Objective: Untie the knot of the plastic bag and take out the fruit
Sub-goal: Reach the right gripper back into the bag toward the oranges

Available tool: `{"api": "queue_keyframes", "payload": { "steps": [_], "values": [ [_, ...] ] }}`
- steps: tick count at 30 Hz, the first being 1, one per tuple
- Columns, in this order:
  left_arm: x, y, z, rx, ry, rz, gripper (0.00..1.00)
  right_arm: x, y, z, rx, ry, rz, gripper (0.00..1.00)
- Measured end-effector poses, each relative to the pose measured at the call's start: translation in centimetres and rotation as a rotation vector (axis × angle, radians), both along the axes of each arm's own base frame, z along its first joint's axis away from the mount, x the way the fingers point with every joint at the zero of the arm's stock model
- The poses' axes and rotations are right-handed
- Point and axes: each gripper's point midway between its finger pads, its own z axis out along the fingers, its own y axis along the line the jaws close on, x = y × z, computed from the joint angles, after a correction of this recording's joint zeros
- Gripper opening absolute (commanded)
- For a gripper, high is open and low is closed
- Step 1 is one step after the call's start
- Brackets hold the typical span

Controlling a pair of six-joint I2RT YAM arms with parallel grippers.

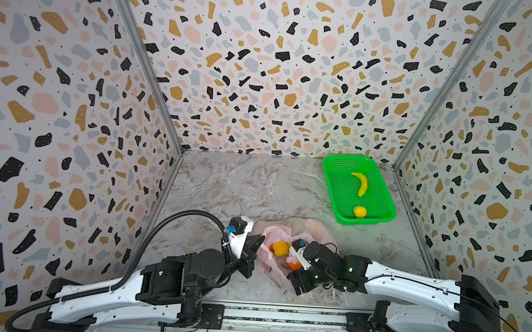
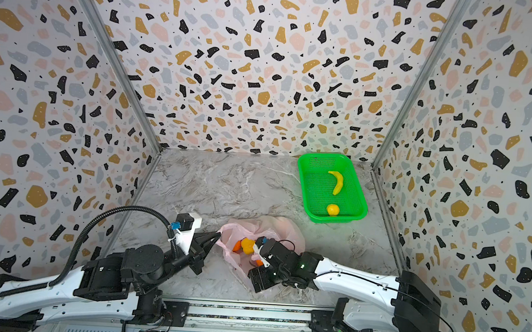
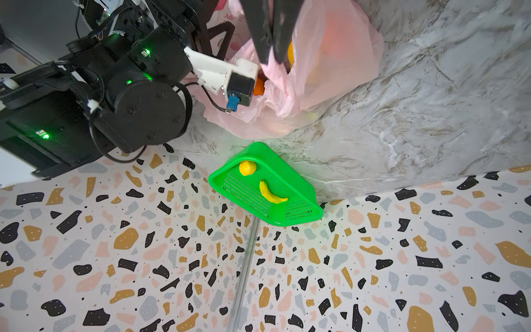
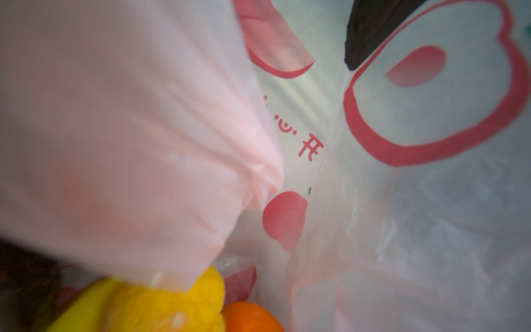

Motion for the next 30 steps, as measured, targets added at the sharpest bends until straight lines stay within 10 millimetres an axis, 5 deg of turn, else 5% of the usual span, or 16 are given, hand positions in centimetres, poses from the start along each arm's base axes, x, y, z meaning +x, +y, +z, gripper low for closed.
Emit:
{"api": "queue_keyframes", "payload": {
  "steps": [6, 10, 13, 15, 18, 25, 30],
  "values": [
    [-0.4, 1.1, -1.4, 0.016, 0.027, -0.003, 0.0, 6.9, -1.1, 3.3, 0.014, -0.159, -0.27, 0.89],
    [-0.5, 1.3, -2.3, 0.031, 0.037, -0.004, 0.0, 11.5, -5.3, 4.8, 0.054, -0.214, -0.512, 0.89],
    [-0.5, 1.2, -3.7, 0.061, 0.046, -0.003, 0.0, 13.5, -8.9, 3.9, 0.061, -0.217, -0.66, 0.89],
    [-0.5, 1.2, -4.2, 0.077, 0.049, -0.003, 0.0, 13.5, -10.0, 2.8, 0.051, -0.193, -0.681, 0.88],
    [-0.4, 0.9, -4.2, 0.08, 0.048, -0.003, 0.0, 12.6, -8.8, 2.5, 0.052, -0.156, -0.587, 0.88],
    [-0.2, -0.3, -3.5, 0.11, 0.045, -0.005, 0.0, 8.1, -1.8, 7.8, 0.166, -0.178, -0.202, 0.88],
    [0.0, -0.3, -0.3, 0.06, 0.012, -0.004, 0.0, 6.3, -0.3, 5.4, 0.12, -0.141, -0.095, 0.87]
  ]
}}
